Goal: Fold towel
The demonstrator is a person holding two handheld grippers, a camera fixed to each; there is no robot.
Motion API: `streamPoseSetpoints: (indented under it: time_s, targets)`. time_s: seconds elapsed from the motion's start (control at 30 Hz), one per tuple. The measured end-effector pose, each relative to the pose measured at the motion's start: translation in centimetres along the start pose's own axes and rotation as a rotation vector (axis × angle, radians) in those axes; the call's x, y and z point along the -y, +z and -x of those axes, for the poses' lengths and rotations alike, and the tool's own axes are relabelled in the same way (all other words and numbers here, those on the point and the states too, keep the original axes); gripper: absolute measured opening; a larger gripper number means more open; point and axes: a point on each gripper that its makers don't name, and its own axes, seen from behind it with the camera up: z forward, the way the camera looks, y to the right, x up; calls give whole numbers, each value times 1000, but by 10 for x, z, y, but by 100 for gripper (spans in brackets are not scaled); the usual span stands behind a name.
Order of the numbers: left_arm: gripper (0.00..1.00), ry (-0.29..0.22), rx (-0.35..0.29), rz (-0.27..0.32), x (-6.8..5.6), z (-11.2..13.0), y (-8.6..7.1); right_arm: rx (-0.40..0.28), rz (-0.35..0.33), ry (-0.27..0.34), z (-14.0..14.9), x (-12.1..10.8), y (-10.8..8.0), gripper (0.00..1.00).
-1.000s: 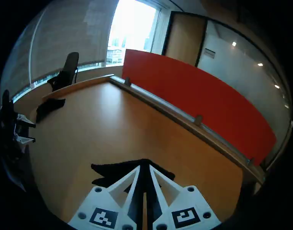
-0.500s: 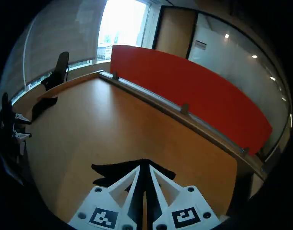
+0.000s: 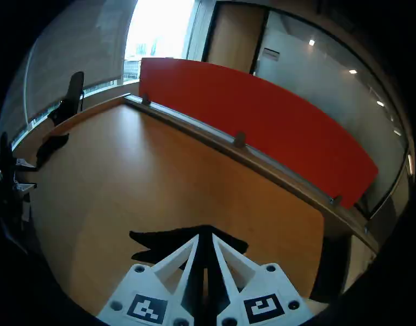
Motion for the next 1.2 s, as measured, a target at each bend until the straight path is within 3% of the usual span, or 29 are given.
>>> streamPoseSetpoints:
  time_s: [0.7, 1.2]
  targets:
    - [100, 15, 2, 5, -8, 0, -6, 45, 94, 42, 30, -65, -27, 2]
    - [100, 27, 2, 21, -16, -5, -2, 69, 131, 74, 55, -84, -45, 2]
